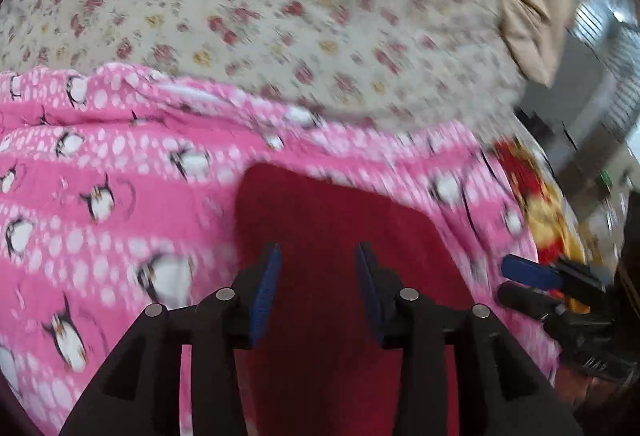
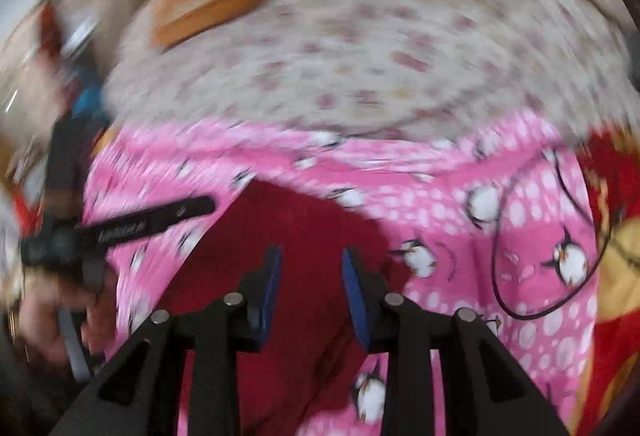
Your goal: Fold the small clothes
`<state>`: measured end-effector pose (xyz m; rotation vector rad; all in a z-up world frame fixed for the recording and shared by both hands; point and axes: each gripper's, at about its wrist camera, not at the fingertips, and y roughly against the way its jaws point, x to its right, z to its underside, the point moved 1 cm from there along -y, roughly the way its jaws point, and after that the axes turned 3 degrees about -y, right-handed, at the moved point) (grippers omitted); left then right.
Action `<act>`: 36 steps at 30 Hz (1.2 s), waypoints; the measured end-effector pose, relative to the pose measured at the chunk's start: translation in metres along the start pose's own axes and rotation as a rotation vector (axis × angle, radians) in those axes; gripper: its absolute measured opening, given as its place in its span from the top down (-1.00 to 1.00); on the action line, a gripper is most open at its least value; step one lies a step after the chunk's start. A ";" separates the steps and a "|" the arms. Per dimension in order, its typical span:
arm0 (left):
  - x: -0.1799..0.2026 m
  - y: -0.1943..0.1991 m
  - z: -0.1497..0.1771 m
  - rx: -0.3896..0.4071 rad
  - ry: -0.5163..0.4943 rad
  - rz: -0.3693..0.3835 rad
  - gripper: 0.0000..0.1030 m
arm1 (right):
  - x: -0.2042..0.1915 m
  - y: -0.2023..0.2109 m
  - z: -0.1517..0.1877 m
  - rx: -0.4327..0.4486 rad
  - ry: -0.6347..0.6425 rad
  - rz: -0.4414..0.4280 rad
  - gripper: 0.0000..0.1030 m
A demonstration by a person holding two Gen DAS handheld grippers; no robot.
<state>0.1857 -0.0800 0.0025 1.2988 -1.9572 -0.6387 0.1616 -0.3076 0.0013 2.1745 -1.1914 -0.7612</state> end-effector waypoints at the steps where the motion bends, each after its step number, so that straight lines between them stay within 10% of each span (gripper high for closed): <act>1: 0.005 -0.010 0.012 -0.049 -0.032 -0.002 0.73 | -0.014 -0.005 0.012 -0.048 0.083 0.000 0.37; 4: 0.020 -0.024 0.032 -0.055 -0.142 -0.069 0.69 | -0.020 -0.041 0.043 -0.225 0.155 0.060 0.36; 11: 0.018 0.019 0.023 0.016 -0.112 -0.042 0.69 | -0.048 0.017 0.042 -0.060 0.225 -0.018 0.36; 17: 0.016 0.008 0.046 -0.027 -0.151 -0.007 0.68 | -0.049 -0.023 0.068 -0.273 0.290 0.001 0.36; 20: 0.002 0.018 0.032 -0.002 -0.066 0.041 0.68 | -0.025 0.010 0.043 -0.113 0.126 -0.073 0.19; 22: -0.012 0.017 0.022 0.019 -0.038 0.011 0.43 | 0.005 0.025 0.032 0.035 -0.025 -0.020 -0.94; 25: -0.034 0.002 0.021 0.000 0.018 -0.018 0.13 | 0.053 0.017 0.030 0.087 -0.262 0.047 -0.99; 36: -0.033 -0.016 0.039 -0.031 0.109 0.215 -0.12 | 0.109 -0.059 0.068 -0.048 -0.761 -0.297 -1.00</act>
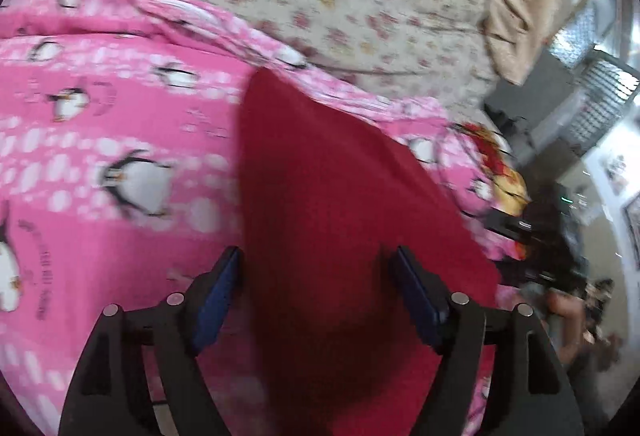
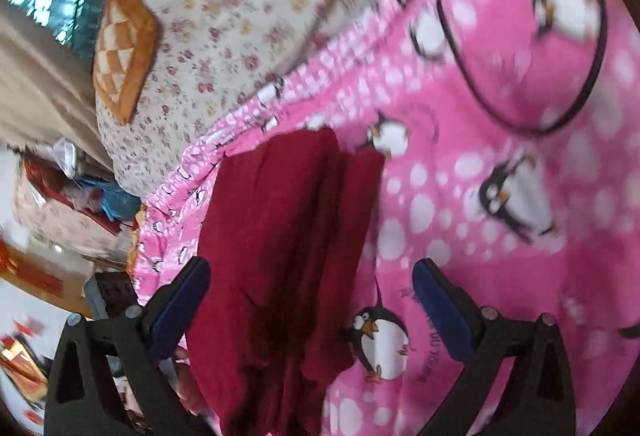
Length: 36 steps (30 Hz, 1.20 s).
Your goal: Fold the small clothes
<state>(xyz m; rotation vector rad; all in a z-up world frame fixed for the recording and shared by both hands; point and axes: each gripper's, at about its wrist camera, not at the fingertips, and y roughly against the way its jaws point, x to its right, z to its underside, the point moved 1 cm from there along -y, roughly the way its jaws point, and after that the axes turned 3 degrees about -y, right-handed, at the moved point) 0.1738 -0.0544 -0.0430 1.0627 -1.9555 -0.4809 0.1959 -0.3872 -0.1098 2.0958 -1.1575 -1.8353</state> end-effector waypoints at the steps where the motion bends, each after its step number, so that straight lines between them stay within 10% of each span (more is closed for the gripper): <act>1: 0.002 -0.002 -0.001 -0.001 -0.013 -0.010 -0.14 | 0.002 -0.005 -0.001 -0.009 -0.010 -0.019 -1.00; 7: -0.004 -0.014 0.000 -0.034 0.010 0.024 -0.23 | -0.017 -0.012 -0.002 -0.037 0.028 -0.128 -0.99; 10: -0.005 -0.015 0.000 -0.053 0.002 0.035 -0.23 | -0.023 -0.030 0.002 -0.095 0.106 0.043 -0.88; 14: -0.005 -0.015 0.000 -0.065 -0.006 0.032 -0.24 | -0.026 -0.029 -0.002 -0.024 0.087 0.024 -0.81; 21: 0.020 -0.023 0.001 -0.071 -0.120 -0.099 -0.24 | -0.034 -0.047 0.003 -0.038 0.197 0.092 -0.42; 36: 0.044 -0.027 0.023 0.047 -0.246 -0.300 -0.16 | -0.046 -0.053 0.009 -0.019 0.331 0.163 -0.42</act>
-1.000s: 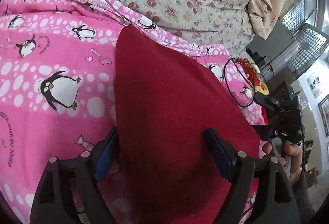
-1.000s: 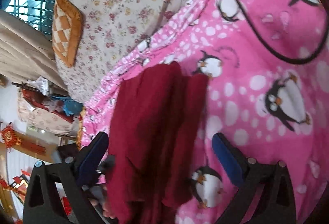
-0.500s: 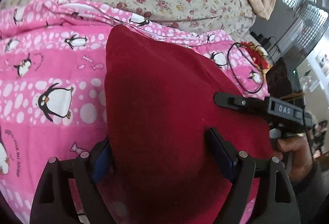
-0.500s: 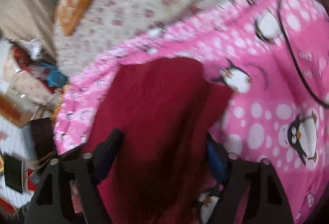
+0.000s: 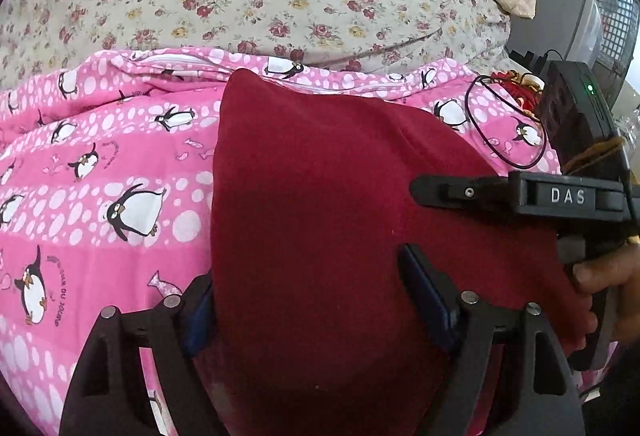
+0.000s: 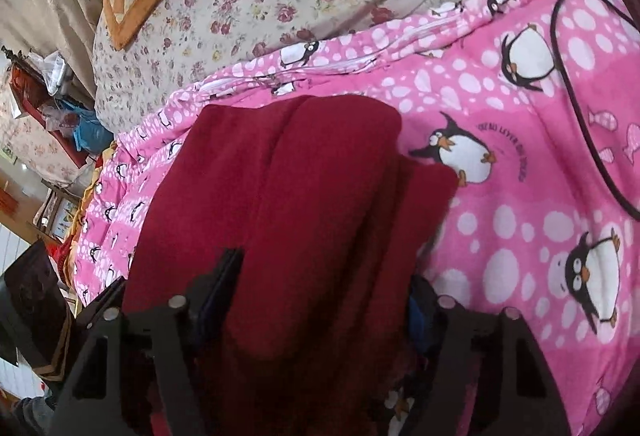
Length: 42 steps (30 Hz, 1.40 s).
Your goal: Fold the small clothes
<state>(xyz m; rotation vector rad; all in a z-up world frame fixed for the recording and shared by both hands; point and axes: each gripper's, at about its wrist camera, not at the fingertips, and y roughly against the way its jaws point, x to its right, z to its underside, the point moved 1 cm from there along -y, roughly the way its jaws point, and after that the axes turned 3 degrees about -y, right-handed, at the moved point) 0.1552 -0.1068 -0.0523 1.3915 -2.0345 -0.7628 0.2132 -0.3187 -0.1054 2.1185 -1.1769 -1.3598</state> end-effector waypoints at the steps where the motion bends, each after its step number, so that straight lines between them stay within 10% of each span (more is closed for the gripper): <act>1: 0.000 0.000 0.000 0.002 -0.003 -0.003 -0.16 | -0.001 0.000 0.001 0.006 0.009 0.006 -0.43; 12: 0.002 0.001 0.001 0.009 0.003 0.000 -0.15 | -0.002 0.000 0.002 0.028 0.014 0.030 -0.55; 14: 0.001 0.003 0.001 0.013 0.010 0.007 0.00 | -0.006 0.001 0.000 0.024 -0.003 0.047 -0.44; 16: 0.001 0.008 -0.002 0.023 0.004 0.004 0.36 | -0.008 0.005 -0.004 0.030 -0.030 0.029 0.09; 21: 0.006 0.031 -0.008 0.087 -0.044 -0.019 0.72 | -0.004 0.016 -0.001 0.075 -0.136 -0.048 0.24; 42: -0.150 0.066 -0.012 0.076 0.041 -0.071 0.72 | -0.132 -0.087 -0.029 -0.016 0.014 -0.241 0.27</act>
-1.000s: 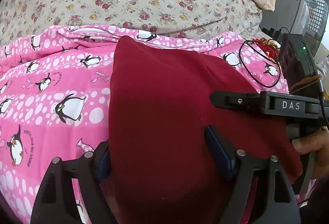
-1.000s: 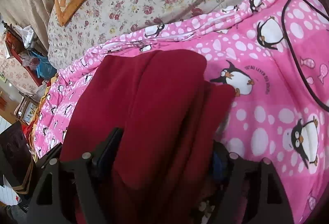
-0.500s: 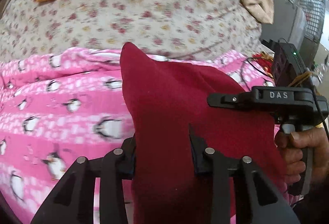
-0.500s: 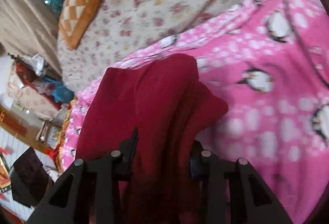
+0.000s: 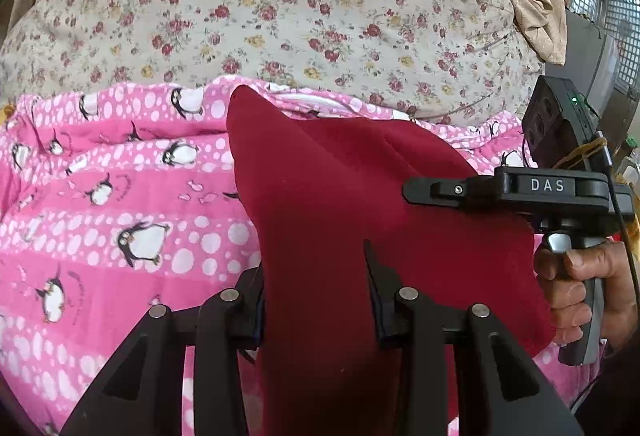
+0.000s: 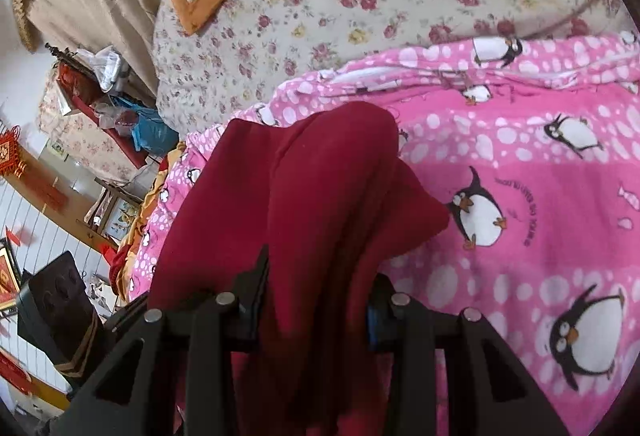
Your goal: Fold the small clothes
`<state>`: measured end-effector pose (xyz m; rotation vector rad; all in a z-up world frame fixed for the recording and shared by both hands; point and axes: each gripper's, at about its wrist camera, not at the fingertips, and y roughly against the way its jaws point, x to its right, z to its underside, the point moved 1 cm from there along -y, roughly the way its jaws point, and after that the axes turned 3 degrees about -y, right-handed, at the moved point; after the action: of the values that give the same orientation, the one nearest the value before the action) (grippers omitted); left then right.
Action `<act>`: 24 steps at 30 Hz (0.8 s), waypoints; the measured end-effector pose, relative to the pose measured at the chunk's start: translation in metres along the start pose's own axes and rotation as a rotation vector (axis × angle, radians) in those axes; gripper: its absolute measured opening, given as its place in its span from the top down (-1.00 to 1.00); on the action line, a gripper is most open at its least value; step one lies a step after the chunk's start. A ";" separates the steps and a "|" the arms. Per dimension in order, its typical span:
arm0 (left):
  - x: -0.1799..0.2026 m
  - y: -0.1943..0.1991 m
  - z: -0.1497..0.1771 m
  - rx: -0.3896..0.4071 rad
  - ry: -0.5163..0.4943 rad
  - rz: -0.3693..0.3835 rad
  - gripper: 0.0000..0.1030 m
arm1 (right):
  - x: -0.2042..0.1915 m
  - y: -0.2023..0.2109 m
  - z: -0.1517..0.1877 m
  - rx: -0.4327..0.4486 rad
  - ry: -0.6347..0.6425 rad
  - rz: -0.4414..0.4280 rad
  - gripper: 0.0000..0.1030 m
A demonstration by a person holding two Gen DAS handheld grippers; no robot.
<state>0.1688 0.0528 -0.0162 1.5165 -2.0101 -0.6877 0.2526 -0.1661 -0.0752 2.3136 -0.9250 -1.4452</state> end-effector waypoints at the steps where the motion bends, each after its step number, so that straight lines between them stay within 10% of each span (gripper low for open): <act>1: -0.002 -0.003 0.002 0.002 0.004 0.002 0.66 | 0.004 -0.003 0.000 -0.005 -0.007 0.005 0.27; 12: -0.032 -0.032 0.016 -0.058 0.199 0.102 -0.12 | 0.035 -0.021 0.012 -0.004 -0.079 -0.012 0.08; 19: -0.053 0.005 0.009 -0.014 0.292 0.183 -0.09 | 0.009 0.019 0.015 0.024 -0.070 0.061 -0.05; 24: -0.047 0.068 0.004 0.187 0.234 0.226 0.16 | -0.063 0.071 0.030 0.117 0.278 0.229 -0.05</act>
<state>0.1300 0.1154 0.0215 1.3694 -2.0646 -0.2259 0.1802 -0.1771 -0.0078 2.3213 -1.1692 -0.9742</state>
